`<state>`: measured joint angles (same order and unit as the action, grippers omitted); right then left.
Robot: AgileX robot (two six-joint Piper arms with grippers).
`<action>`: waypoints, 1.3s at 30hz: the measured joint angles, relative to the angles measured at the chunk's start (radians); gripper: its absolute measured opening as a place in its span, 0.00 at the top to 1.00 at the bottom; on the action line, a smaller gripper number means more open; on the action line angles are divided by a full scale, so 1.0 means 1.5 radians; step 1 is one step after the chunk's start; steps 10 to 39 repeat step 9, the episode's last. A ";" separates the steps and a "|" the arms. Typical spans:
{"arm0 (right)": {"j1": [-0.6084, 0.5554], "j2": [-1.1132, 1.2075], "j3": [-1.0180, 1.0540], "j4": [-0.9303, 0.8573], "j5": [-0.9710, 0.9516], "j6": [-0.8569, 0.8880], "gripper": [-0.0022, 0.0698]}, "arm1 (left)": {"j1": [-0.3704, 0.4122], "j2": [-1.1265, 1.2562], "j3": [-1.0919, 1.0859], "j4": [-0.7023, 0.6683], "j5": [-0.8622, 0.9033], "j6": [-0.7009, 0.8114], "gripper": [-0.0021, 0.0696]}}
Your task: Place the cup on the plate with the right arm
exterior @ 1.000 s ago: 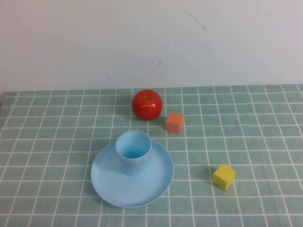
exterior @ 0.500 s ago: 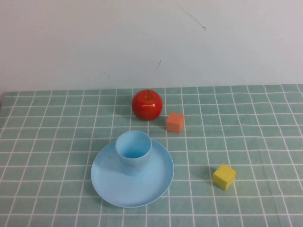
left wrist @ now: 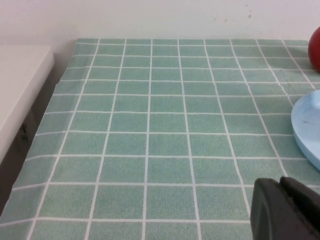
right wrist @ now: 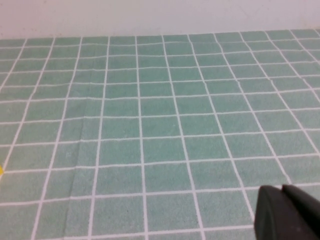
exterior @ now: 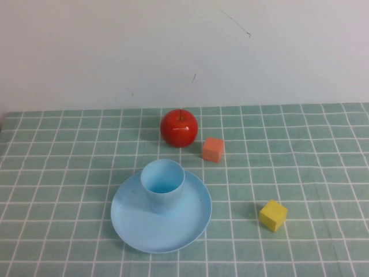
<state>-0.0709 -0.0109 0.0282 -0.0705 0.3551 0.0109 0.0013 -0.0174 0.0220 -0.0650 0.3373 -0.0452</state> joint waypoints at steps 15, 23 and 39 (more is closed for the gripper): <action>0.000 0.000 0.000 0.000 0.000 0.024 0.97 | 0.000 0.000 0.000 0.000 0.000 0.000 0.97; 0.000 0.000 0.000 0.000 0.000 0.024 0.97 | 0.000 0.000 0.000 0.000 0.000 0.000 0.97; 0.000 0.000 0.000 0.000 0.000 0.024 0.97 | 0.000 0.000 0.000 0.000 0.000 0.000 0.97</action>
